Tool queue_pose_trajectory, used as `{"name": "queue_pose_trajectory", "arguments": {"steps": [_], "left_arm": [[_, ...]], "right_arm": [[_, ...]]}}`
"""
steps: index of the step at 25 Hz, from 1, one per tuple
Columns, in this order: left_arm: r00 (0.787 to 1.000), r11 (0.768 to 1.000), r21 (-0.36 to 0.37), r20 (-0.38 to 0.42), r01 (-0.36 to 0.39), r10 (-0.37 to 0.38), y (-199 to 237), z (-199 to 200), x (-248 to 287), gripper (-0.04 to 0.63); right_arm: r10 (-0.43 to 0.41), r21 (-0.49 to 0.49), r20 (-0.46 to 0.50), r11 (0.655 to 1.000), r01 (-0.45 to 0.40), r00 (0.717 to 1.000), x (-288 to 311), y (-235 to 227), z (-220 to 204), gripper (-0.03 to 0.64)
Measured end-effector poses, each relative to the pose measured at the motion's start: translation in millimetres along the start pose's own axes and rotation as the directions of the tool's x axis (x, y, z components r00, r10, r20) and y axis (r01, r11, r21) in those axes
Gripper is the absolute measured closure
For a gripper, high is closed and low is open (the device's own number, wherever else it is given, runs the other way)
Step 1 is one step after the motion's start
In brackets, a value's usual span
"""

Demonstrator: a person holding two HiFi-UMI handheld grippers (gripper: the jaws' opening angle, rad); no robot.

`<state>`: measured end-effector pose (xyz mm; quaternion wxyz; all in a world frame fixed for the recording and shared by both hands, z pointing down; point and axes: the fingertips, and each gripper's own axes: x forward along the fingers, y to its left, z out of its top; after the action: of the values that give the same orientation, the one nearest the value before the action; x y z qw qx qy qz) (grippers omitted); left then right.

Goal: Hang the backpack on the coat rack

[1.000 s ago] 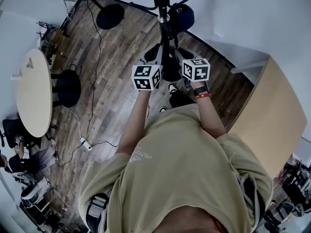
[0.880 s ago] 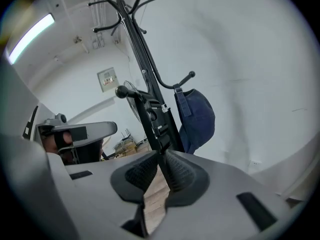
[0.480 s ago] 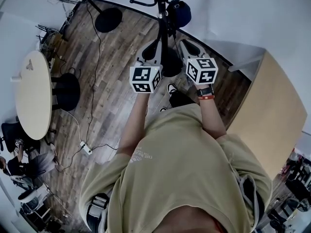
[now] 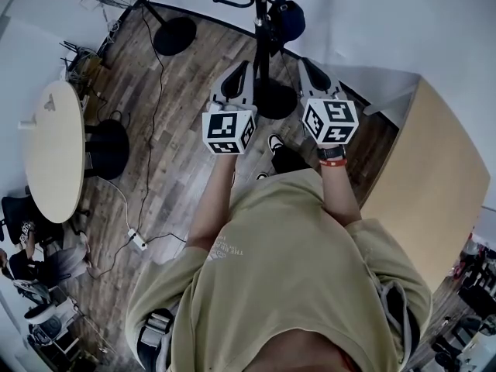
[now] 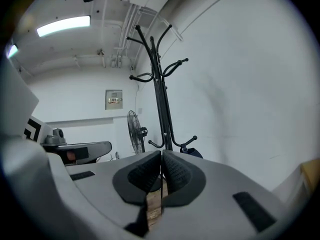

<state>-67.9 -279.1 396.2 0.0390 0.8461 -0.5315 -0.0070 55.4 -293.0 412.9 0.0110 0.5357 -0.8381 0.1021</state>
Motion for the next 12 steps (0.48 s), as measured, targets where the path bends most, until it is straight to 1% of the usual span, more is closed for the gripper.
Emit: {"name": "queue_pose_trajectory", "arguments": {"steps": [6,12], "left_arm": [[0.999,0.999,0.014,-0.006,-0.044,0.044,14.2,-2.1,-22.2,0.571],[0.997,0.996,0.026,-0.02,-0.08,0.08,32.4,-8.2,-40.6,0.571]], "right_arm": [[-0.029,-0.01,0.0,1.0,0.029,1.0,-18.1,-1.8,-3.9,0.6],[-0.058,-0.033,-0.012,0.998,0.057,0.998,-33.9,-15.7,-12.3,0.601]]}}
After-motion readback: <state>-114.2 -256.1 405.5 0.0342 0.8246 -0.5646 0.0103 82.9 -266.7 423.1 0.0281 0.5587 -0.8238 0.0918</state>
